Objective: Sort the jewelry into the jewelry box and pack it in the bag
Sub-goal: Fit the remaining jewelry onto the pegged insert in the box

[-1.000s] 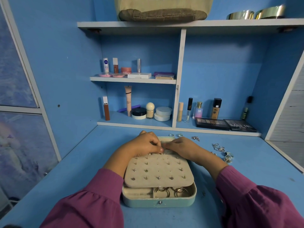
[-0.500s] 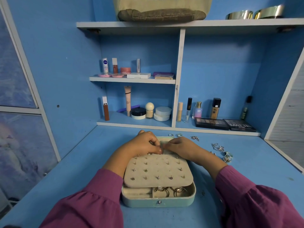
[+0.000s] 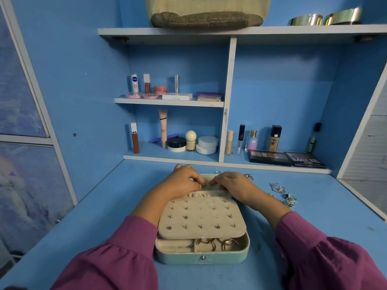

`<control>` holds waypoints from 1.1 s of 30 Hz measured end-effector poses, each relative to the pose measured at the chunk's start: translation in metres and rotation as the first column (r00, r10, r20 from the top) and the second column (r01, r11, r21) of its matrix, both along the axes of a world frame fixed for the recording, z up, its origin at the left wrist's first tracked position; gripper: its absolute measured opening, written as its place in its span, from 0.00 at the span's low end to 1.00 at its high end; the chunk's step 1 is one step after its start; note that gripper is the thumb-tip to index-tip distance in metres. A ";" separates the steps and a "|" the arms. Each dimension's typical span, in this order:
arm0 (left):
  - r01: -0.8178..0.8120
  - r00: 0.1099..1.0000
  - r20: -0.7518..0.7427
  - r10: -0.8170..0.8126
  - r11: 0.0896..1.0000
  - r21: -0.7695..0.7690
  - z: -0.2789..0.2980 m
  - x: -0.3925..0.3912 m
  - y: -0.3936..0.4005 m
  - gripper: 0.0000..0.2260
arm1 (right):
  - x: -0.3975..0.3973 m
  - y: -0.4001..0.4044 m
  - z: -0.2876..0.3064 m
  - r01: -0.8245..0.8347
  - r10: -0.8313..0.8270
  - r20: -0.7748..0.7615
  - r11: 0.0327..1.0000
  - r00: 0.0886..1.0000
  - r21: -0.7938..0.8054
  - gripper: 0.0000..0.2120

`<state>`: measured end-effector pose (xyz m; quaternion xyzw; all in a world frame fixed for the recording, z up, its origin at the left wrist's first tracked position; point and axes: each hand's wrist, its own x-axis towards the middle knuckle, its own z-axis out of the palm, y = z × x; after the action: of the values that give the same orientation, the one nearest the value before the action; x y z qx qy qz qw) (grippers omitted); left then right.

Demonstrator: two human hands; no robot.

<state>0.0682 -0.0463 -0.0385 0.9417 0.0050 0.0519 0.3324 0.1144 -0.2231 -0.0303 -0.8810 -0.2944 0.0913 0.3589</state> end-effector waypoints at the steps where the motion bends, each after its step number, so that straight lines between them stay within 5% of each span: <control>1: 0.009 1.000 -0.005 -0.009 1.000 0.014 0.000 0.000 0.000 0.08 | 0.000 0.000 0.001 -0.010 0.010 0.017 0.999 1.000 -0.042 0.17; 10: 0.048 0.998 -0.057 -0.040 0.988 0.149 0.002 -0.001 -0.003 0.11 | 0.002 0.001 -0.004 0.056 -0.057 0.013 0.998 0.998 0.029 0.15; 25: 0.076 0.995 -0.076 -0.071 0.995 0.058 0.004 -0.004 -0.005 0.06 | 0.004 -0.001 -0.009 0.134 -0.106 -0.124 0.960 0.987 0.245 0.10; 33: 0.051 0.999 -0.011 -0.051 0.999 0.002 0.002 -0.005 -0.003 0.06 | 0.011 -0.005 -0.013 0.098 -0.095 -0.025 0.983 0.995 0.153 0.04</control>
<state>0.0634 -0.0497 -0.0361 0.9423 -0.0171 0.0380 0.3323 0.1251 -0.2277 -0.0430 -0.8630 -0.2543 0.0585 0.4326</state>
